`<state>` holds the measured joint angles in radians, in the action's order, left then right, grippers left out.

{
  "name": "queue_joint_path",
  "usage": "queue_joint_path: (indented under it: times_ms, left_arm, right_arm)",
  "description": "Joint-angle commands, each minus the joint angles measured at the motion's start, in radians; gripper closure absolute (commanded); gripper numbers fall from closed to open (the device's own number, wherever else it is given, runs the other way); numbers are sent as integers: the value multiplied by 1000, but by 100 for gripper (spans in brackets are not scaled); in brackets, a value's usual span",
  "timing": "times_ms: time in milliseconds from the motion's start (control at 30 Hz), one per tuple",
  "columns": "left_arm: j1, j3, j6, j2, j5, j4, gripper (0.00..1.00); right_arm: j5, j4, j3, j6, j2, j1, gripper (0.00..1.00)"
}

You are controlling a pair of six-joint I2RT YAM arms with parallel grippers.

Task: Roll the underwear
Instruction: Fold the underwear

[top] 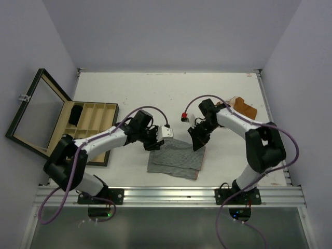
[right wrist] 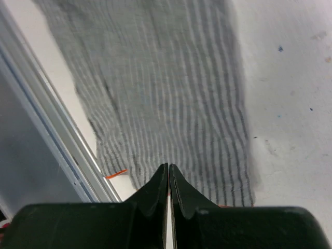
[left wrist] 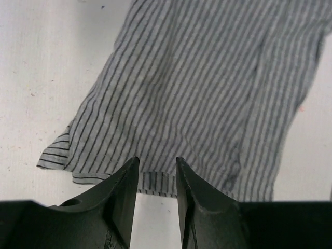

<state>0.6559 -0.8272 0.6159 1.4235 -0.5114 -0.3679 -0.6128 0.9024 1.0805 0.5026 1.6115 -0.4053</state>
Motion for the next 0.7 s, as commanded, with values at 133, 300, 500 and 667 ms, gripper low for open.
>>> queue_joint_path:
  times_ms: [133, 300, 500, 667]
  left_arm:
    - [1, -90, -180, 205, 128, 113, 65]
    - [-9, -93, -247, 284, 203, 95, 71]
    - [-107, -102, -366, 283, 196, 58, 71]
    - [-128, -46, -312, 50, 96, 142, 58]
  right_arm:
    - [119, -69, 148, -191, 332, 3, 95]
    - [186, -79, 387, -182, 514, 13, 97]
    - [182, 15, 811, -82, 657, 14, 90]
    - [64, 78, 902, -163, 547, 32, 81]
